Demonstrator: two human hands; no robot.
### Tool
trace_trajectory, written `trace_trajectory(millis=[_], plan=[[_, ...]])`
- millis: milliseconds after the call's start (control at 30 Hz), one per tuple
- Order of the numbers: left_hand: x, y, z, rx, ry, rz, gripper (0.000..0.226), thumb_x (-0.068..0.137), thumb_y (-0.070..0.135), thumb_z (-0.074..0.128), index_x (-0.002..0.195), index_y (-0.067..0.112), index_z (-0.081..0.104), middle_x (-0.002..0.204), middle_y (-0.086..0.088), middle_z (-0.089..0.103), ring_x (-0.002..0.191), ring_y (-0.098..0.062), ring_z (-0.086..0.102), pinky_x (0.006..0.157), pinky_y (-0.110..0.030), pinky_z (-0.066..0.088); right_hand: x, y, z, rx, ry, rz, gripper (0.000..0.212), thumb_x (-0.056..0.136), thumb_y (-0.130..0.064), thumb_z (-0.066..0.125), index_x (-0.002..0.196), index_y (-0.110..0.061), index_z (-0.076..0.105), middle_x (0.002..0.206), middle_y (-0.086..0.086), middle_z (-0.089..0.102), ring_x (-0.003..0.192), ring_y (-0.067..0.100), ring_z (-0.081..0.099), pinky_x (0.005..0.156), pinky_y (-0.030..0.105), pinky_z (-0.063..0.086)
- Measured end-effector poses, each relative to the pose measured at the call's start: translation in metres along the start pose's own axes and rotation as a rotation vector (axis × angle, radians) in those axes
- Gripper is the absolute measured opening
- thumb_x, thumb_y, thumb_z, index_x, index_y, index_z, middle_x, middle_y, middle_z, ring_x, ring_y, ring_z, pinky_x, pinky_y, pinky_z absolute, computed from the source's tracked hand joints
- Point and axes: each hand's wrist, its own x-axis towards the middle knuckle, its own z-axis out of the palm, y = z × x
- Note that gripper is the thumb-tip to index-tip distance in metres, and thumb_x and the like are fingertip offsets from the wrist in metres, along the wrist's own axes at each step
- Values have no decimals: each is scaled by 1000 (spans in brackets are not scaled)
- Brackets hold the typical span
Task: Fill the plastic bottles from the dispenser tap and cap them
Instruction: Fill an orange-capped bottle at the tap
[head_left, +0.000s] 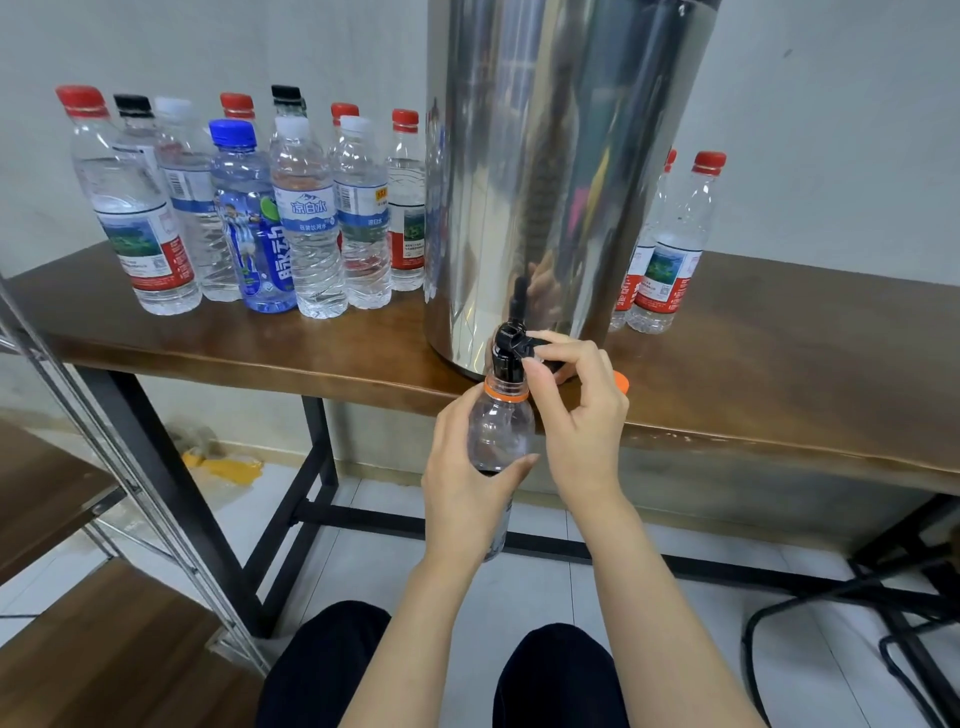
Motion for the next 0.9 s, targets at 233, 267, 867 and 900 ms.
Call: trace_trajectory(millis=[233, 267, 867, 900], plan=[[-1, 0, 2, -7, 8, -8, 84, 70, 14, 88, 133, 47, 42, 132, 25, 50, 125, 7, 46, 95, -3, 36, 1, -2, -2, 12, -6, 4, 10, 90, -34, 60, 95, -25, 63, 109, -21, 64, 89, 17, 59, 77, 25, 48], [-2, 0, 2, -8, 6, -8, 83, 70, 14, 87, 133, 46, 42, 132, 24, 51, 125, 7, 46, 95, -3, 36, 1, -2, -1, 17, -5, 1, 10, 90, -33, 60, 95, -25, 63, 109, -21, 64, 89, 16, 60, 77, 22, 47], [-2, 0, 2, -13, 1, -28, 83, 70, 16, 87, 135, 43, 43, 131, 25, 51, 125, 9, 45, 96, -3, 37, 0, -2, 0, 72, -9, 36, 11, 90, -32, 61, 96, -23, 63, 108, -19, 64, 94, 11, 62, 78, 16, 47], [-2, 0, 2, -12, 0, -27, 83, 71, 16, 87, 136, 42, 44, 132, 25, 51, 125, 9, 45, 97, -4, 37, 0, -2, 0, 74, -8, 38, 11, 90, -32, 61, 96, -23, 63, 108, -19, 64, 95, 10, 62, 78, 16, 46]])
